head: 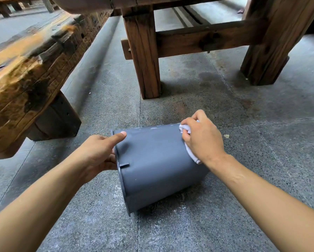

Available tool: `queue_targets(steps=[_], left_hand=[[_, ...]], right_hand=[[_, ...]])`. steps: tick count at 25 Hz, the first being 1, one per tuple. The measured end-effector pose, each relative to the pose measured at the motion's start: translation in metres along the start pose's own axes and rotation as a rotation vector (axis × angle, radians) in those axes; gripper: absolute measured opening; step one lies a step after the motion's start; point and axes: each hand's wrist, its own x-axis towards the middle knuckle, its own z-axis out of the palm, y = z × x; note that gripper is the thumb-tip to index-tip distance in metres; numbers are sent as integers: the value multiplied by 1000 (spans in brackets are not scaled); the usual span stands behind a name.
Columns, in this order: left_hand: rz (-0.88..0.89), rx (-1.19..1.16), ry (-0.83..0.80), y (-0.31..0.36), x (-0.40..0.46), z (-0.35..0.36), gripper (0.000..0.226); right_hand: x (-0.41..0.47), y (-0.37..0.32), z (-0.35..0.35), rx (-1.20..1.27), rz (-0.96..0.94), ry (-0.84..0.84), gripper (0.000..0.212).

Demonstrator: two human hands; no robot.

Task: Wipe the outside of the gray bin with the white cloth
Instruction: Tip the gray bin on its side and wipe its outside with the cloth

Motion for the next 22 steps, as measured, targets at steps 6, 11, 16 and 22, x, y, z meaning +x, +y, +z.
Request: queue_targets(steps=[6, 11, 16, 22], left_hand=[[10, -6, 8, 2, 1, 2, 52], [-43, -52, -28, 2, 2, 0, 45], [-121, -240, -18, 2, 3, -3, 29], [-304, -352, -99, 0, 1, 2, 61]], right_hand=[[7, 38, -4, -26, 139, -15, 14], [8, 54, -4, -28, 252, -34, 14], [2, 73, -5, -19, 357, -70, 15], [-15, 94, -13, -34, 454, 9, 14]])
